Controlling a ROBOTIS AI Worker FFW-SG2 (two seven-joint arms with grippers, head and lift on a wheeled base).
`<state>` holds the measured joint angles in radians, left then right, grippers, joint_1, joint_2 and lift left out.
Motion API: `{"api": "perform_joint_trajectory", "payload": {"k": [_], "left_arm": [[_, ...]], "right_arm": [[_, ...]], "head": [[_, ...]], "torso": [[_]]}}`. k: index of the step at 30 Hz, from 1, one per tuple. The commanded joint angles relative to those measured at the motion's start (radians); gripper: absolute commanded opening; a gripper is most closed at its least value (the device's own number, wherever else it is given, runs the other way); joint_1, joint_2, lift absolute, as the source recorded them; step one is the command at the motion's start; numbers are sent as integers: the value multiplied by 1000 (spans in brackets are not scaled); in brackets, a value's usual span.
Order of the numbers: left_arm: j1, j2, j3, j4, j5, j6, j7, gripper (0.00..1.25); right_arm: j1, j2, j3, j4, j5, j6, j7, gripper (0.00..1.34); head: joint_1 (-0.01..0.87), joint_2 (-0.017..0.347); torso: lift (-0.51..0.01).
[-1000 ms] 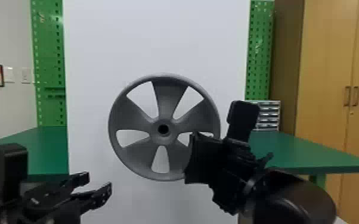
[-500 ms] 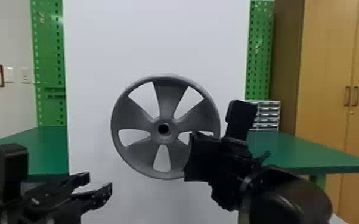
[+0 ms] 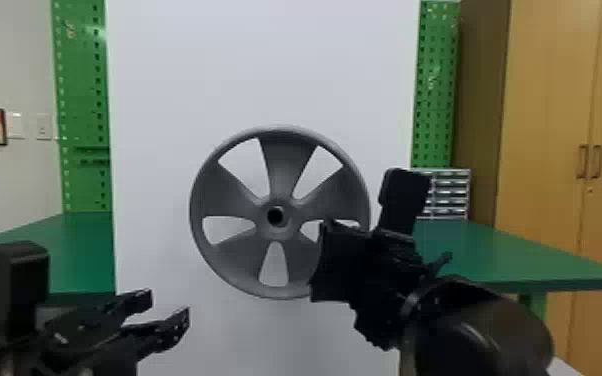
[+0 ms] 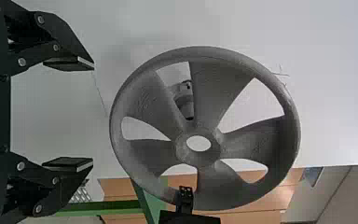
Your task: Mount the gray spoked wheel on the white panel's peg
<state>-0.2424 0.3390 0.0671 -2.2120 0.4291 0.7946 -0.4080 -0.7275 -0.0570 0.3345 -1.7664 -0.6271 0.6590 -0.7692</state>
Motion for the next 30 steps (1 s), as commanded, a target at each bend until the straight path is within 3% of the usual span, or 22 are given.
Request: {"api": "perform_joint_trajectory", "payload": {"k": [1,30], "left_arm": [[0,0,0,0,0,0,0,732],[-6,5,-6,2,0,0,0,729]], "right_arm": [[-4,2,-2,15,1,-1,7,127],[-35,8,11,79,3,-29,14,126]], "head": [[117,-8],[117,-8]], "torso": [[-437],[-436]]}}
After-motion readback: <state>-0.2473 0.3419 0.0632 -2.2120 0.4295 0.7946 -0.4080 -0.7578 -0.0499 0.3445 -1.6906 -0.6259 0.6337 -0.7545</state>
